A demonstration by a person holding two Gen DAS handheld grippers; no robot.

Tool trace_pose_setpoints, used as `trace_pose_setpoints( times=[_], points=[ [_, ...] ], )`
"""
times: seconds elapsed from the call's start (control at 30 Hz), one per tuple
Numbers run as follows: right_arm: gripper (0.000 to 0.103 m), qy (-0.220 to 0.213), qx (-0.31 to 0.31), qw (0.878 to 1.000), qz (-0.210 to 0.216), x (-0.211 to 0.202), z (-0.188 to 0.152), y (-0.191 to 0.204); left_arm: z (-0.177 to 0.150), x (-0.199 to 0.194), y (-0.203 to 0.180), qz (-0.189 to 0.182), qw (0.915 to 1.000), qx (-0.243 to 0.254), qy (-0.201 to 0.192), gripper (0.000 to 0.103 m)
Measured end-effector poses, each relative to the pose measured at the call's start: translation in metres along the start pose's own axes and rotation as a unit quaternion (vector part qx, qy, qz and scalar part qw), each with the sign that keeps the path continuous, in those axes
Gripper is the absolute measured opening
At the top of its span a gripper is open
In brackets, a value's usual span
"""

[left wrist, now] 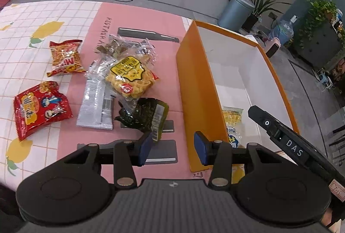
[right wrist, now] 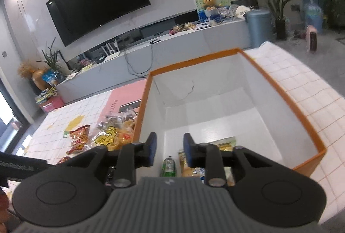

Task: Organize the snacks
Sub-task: 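Move both tools back toward the remaining snacks on the table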

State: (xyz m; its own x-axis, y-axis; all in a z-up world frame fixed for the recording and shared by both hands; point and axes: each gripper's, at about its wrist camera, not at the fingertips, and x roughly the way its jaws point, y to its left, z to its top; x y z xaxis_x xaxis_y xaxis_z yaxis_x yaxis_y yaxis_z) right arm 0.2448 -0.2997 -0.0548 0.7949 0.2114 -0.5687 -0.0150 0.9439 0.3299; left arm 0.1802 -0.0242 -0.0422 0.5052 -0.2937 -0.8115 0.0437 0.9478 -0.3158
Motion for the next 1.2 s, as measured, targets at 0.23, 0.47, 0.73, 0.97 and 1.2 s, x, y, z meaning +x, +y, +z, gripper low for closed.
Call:
trace_pose_setpoints(
  times=[0.23, 0.47, 0.73, 0.97, 1.2],
  points=[
    [0.096, -0.024, -0.015, 1.0, -0.005, -0.02, 0.003, 0.021, -0.003, -0.037, 0.017, -0.001, 0.9996, -0.01, -0.028, 0.063],
    [0.1, -0.035, -0.038, 0.998, 0.022, -0.032, 0.002, 0.062, 0.004, -0.073, 0.064, 0.032, 0.9966, -0.037, -0.067, 0.074],
    [0.1, -0.042, -0.119, 0.991, 0.031, -0.016, -0.019, 0.118, 0.011, -0.091, 0.135, 0.078, 0.9876, -0.097, -0.095, 0.084],
    [0.1, -0.013, -0.178, 0.983, 0.05, 0.029, -0.051, 0.145, 0.011, -0.059, 0.182, 0.106, 0.9818, -0.142, -0.069, 0.088],
    [0.1, 0.015, -0.209, 0.978, 0.023, 0.082, -0.078, 0.146, 0.007, -0.023, 0.205, 0.11, 0.9781, -0.169, -0.052, 0.088]
  ],
)
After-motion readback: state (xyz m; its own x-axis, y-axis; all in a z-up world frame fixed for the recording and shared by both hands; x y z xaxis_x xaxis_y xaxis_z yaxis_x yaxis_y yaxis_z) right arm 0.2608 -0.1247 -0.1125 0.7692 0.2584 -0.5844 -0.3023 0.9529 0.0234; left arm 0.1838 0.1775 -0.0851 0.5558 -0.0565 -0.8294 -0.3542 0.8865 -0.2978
